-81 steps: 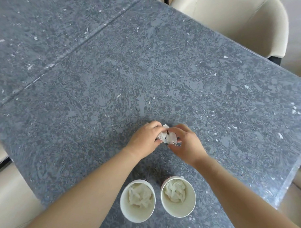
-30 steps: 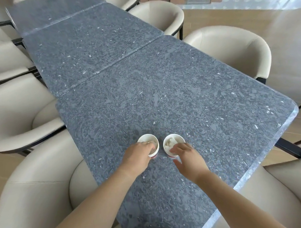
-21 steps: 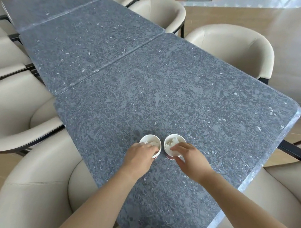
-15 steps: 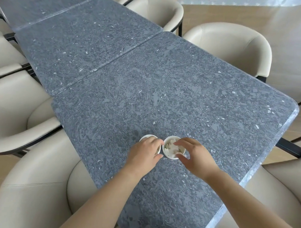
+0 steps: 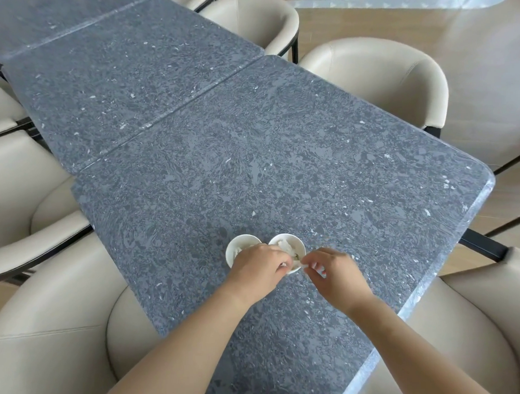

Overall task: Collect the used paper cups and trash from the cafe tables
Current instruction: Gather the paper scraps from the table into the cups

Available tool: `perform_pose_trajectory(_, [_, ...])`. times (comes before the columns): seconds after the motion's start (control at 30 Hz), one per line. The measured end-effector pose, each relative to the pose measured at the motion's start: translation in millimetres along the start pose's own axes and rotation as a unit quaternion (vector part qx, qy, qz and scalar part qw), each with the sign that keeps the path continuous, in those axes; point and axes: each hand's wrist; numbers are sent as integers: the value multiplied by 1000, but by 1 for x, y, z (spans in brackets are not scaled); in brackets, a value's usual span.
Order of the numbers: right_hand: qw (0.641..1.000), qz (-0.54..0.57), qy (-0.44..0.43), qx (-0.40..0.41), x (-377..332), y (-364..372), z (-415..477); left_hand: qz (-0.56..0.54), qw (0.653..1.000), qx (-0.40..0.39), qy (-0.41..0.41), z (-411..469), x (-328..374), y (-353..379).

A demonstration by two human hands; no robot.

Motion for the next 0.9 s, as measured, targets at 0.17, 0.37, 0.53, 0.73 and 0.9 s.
perform_pose_trajectory(0.17, [997, 20, -20, 67, -14, -2, 11, -36, 995, 83, -32, 2, -3, -10])
perform_pose_trajectory(0.37, [998, -44, -24, 48, -18, 0, 25, -36, 995, 80, -45, -4, -15, -17])
perform_pose_trajectory(0.53, [995, -24, -58, 79, -13, 2, 14, -40, 992, 91, -83, -28, -29, -15])
perform_pose_trajectory(0.73, [996, -53, -79, 2, -11, 13, -3, 9, 994, 43, -98, -48, -34, -4])
perform_pose_trajectory(0.9, [993, -101, -51, -23, -15, 22, 4, 49, 992, 28, -112, -44, -31, 0])
Point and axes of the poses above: each hand's wrist, its own z-axis towards the middle knuckle, its own y-axis out of the palm, x = y × z, and after that the axes turned 4 degrees about -x, right-handed
